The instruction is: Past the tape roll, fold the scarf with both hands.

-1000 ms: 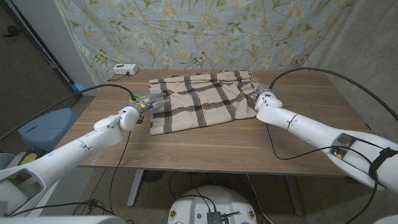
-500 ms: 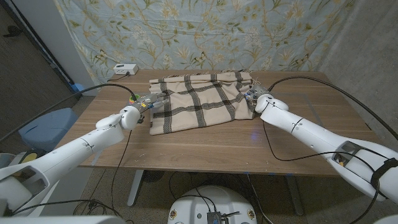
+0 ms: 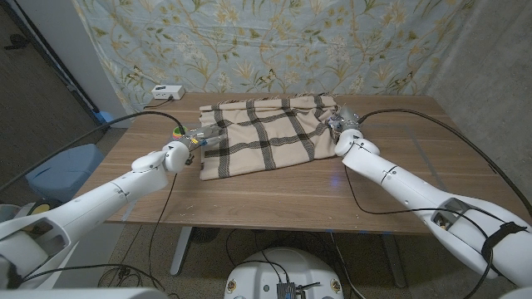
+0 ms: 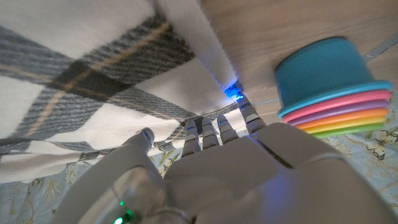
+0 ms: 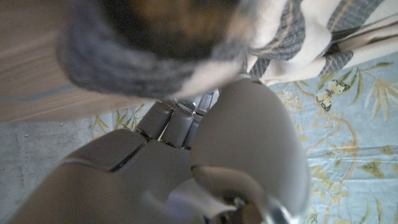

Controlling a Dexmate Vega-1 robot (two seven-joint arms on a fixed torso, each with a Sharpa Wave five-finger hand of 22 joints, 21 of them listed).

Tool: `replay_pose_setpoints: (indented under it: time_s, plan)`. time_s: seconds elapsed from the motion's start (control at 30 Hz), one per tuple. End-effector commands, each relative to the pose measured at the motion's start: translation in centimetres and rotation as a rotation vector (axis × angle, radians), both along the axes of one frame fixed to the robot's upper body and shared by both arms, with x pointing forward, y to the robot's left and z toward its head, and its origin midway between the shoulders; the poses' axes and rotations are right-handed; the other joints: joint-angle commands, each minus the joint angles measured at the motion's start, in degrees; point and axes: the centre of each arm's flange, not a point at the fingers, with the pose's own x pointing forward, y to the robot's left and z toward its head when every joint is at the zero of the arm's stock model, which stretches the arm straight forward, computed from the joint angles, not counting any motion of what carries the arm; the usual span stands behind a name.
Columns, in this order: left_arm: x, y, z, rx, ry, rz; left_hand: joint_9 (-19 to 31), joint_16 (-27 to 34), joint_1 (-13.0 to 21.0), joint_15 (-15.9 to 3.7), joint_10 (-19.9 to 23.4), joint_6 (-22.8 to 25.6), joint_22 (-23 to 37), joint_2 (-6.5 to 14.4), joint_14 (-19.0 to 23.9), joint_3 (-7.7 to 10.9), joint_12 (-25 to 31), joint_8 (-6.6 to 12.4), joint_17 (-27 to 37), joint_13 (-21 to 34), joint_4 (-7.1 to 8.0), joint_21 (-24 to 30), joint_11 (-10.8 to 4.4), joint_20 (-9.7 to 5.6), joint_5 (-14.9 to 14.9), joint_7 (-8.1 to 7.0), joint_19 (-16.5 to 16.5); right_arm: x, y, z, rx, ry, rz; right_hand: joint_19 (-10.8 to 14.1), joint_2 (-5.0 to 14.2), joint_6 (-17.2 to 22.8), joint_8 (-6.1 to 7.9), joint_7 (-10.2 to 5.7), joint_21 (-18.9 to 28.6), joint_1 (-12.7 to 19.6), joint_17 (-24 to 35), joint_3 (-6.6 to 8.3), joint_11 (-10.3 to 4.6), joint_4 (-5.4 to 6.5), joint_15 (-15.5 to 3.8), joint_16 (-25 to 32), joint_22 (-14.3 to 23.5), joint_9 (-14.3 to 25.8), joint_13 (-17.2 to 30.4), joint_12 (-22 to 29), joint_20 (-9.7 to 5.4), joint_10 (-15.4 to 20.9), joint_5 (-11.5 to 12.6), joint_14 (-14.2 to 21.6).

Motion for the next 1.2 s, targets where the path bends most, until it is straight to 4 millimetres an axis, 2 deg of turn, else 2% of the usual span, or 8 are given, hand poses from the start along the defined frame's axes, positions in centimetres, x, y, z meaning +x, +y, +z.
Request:
replay_pose_setpoints:
  time_s: [0.03,0.3,0.5,0.6,0.63,0.67,0.83,1.2]
  plan:
    - [0.3,-0.3,-0.2,0.032,0.006,0.009,0.05,0.27,-0.47,-0.19,-0.19,-0.12,0.16,1.85,0.08,0.76,0.12,0.16,0.21,0.21,-0.02,0.28,-0.44,-0.1,0.47,0.43,0.34,-1.0,1.4,2.8,0.116,-0.236,0.07,-0.51,0.03,0.58,-0.08,0.02,0.61,0.85,0.85,-0.09,-1.1,0.16,-2.35,0.41,-0.05,0.0,1.47,0.76,-2.82,1.54,-0.03,0.79]
    - [0.2,-0.1,-0.3,0.035,0.005,0.017,0.04,0.16,-0.69,-0.27,-0.42,-0.78,0.19,1.85,-0.01,1.15,0.04,-0.12,0.22,0.21,0.04,0.23,-0.48,-0.24,0.55,-0.16,0.43,-1.4,4.0,5.0,0.131,-0.281,0.176,-0.98,-0.02,0.71,-0.47,0.2,1.17,0.87,1.81,-0.04,-1.06,0.15,-2.33,0.19,-0.34,0.04,1.57,0.77,-2.86,1.48,0.04,0.94]
    - [0.4,-0.1,-0.4,0.044,0.011,0.024,0.05,0.1,-0.79,0.02,-0.59,-1.0,0.22,2.25,-0.07,1.69,0.01,-0.19,0.22,0.21,0.11,0.16,-0.15,0.05,0.68,0.33,0.43,-1.6,6.5,7.0,0.096,-0.331,0.227,-1.43,-0.05,1.0,-0.84,0.13,1.85,0.85,2.86,0.03,-0.85,0.16,-2.32,-0.14,-0.68,0.08,1.67,0.82,-2.85,1.53,0.09,0.96]
    - [0.5,-0.2,-0.5,0.056,0.012,0.03,0.04,0.05,-0.06,0.45,-0.71,-1.29,0.31,3.6,-0.02,4.69,0.03,-0.21,0.19,0.22,0.06,0.06,0.26,0.57,1.17,0.78,0.42,-1.6,7.5,7.9,0.075,-0.35,0.242,-1.57,-0.07,1.09,-1.02,0.1,2.17,0.84,3.24,0.06,-0.97,0.18,-2.33,-0.35,-0.84,0.1,1.81,0.83,-2.88,1.37,0.1,0.92]
    - [0.5,-0.2,-0.5,0.062,0.012,0.034,0.05,0.01,0.94,0.11,-0.82,-1.16,0.37,3.64,-0.02,7.59,0.04,-0.09,0.16,0.23,-0.12,0.07,0.08,0.59,1.43,0.78,0.57,-1.6,7.8,8.2,0.065,-0.356,0.244,-1.59,-0.07,1.15,-1.07,0.14,2.29,0.84,3.39,0.07,-0.92,0.18,-2.33,-0.39,-0.9,0.11,1.82,0.83,-2.87,1.4,0.1,0.94]
    - [0.6,-0.2,-0.5,0.067,0.011,0.037,0.04,0.03,1.63,-0.22,-0.63,-0.9,0.39,3.66,0.11,9.39,0.14,0.02,0.15,0.23,-0.27,0.09,-0.17,0.47,1.49,0.71,0.67,-1.6,8.1,8.5,0.059,-0.36,0.246,-1.72,-0.07,1.17,-1.12,0.15,2.36,0.83,3.53,0.07,-0.88,0.19,-2.33,-0.43,-0.95,0.12,1.83,0.82,-2.87,1.36,0.11,0.95]
    - [0.6,-0.1,-0.7,0.082,0.015,0.052,0.03,0.17,3.8,-0.8,-0.08,0.2,0.47,3.65,0.78,14.33,0.32,0.28,0.12,0.23,-0.73,0.21,-0.47,0.08,1.31,0.45,0.98,-1.5,9.6,9.8,0.029,-0.388,0.261,-1.95,-0.07,1.35,-1.29,0.08,2.69,0.8,4.04,0.11,-0.86,0.21,-2.32,-0.59,-1.13,0.15,1.87,0.8,-2.87,1.33,0.12,0.98]
    - [1.1,-0.2,-0.9,0.096,0.025,0.053,0.03,0.31,4.96,-1.35,0.48,0.98,0.52,3.56,1.37,16.74,0.47,0.37,0.15,0.23,-0.84,0.27,-0.59,-0.07,0.95,0.18,1.06,-2.2,13.1,13.1,-0.046,-0.462,0.313,-2.57,-0.07,1.51,-1.83,0.11,3.57,0.78,5.34,0.21,-0.75,0.22,-2.31,-1.02,-1.64,0.22,2.12,0.83,-2.91,1.26,0.13,0.98]
